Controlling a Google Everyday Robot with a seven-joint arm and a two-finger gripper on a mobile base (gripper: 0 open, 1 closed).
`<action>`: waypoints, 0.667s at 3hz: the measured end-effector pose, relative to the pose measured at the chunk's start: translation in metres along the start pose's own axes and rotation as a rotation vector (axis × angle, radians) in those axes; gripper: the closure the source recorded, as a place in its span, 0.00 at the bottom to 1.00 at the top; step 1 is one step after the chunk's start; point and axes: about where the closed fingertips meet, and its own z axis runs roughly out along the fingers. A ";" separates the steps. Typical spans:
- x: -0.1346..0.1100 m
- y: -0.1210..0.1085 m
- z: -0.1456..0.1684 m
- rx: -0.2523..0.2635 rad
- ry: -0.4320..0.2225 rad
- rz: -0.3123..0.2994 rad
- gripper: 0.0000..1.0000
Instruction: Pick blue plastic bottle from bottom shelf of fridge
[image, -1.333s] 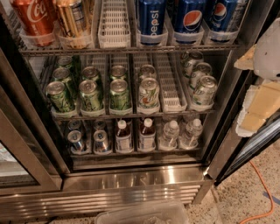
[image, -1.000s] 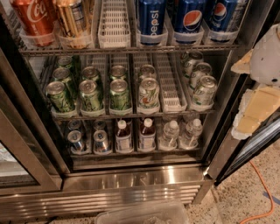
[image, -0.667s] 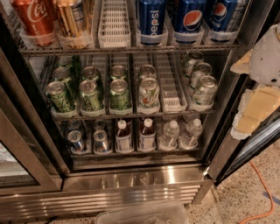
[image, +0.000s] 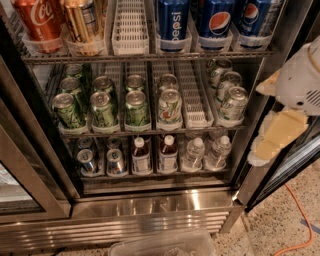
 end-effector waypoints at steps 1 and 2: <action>-0.029 0.022 0.036 -0.106 -0.114 0.050 0.00; -0.050 0.046 0.062 -0.202 -0.210 0.100 0.00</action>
Offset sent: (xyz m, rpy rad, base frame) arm -0.0203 0.1183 -0.0767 0.4534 0.2328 0.0214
